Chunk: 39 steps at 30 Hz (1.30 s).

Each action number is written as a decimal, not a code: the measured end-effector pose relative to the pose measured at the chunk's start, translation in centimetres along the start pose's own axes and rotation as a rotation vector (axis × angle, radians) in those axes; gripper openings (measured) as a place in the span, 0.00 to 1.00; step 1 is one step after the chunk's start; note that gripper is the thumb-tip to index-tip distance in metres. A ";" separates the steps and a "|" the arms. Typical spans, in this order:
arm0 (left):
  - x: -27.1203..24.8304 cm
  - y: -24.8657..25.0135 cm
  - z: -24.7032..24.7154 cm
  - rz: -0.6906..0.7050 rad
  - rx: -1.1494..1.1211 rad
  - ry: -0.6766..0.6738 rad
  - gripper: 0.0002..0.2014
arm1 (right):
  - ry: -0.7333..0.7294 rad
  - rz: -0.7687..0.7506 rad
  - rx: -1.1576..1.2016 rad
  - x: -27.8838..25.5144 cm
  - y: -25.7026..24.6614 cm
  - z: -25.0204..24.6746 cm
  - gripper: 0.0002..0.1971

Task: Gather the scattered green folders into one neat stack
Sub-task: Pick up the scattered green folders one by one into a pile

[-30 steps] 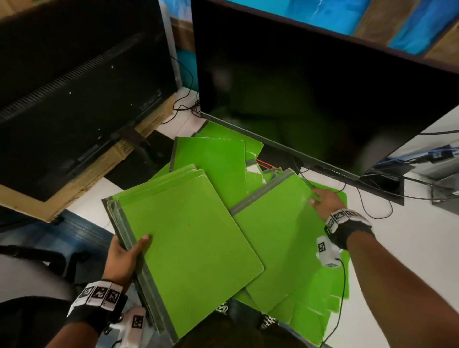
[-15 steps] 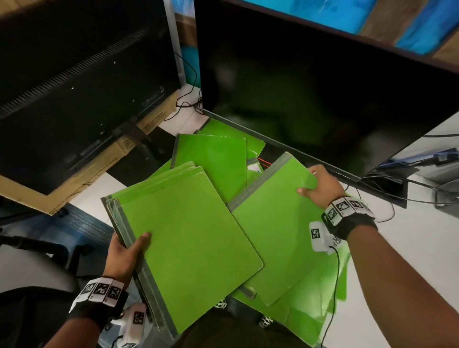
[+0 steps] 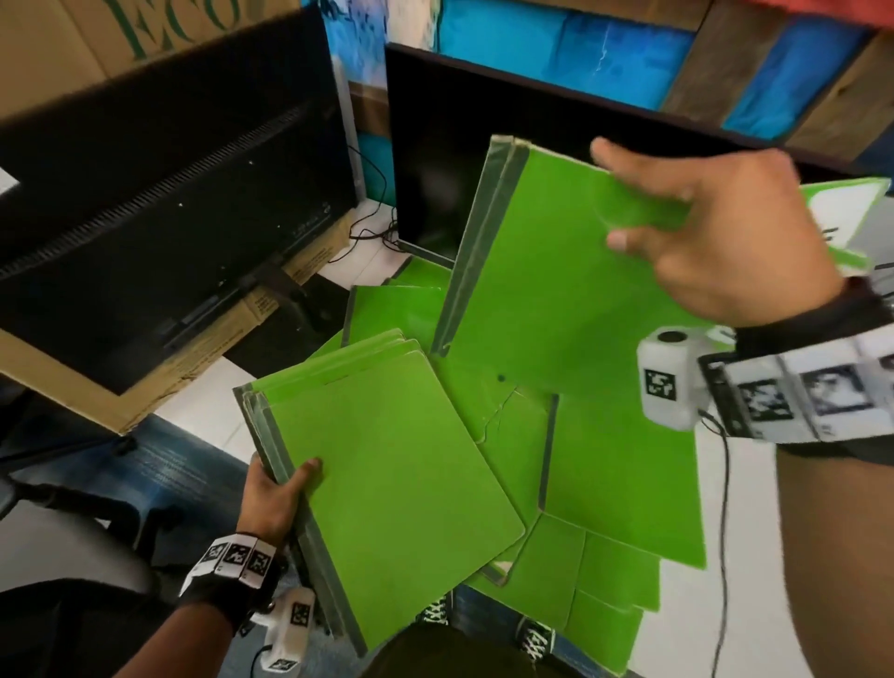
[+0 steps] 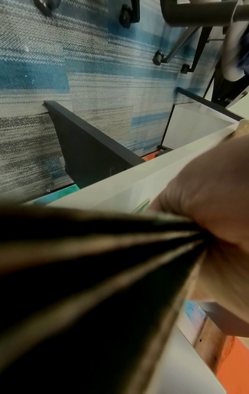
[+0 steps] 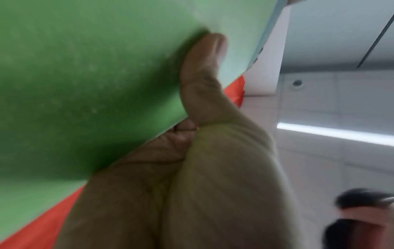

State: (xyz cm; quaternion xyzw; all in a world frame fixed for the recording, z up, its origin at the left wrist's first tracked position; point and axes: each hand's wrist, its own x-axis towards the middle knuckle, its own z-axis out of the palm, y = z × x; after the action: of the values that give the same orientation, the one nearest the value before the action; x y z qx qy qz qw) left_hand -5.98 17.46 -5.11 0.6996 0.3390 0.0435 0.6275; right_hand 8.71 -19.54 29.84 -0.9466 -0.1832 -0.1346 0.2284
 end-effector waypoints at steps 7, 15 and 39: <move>-0.3 -0.3 -0.3 0.038 0.081 0.002 0.16 | -0.390 0.028 0.607 3.0 -0.4 7.4 0.36; -1.1 -1.8 -1.0 0.007 -0.028 -0.007 0.21 | -0.494 0.331 0.549 2.7 4.3 20.5 0.25; -1.0 -0.7 -1.3 -0.138 -0.133 -0.146 0.31 | -0.732 0.288 -0.006 2.3 1.5 33.8 0.31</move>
State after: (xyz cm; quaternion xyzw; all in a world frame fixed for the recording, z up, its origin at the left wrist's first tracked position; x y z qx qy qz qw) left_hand -7.64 18.03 -5.08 0.6327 0.3359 -0.0285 0.6971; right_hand 17.15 -3.80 0.99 -0.9488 -0.1175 0.2448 0.1616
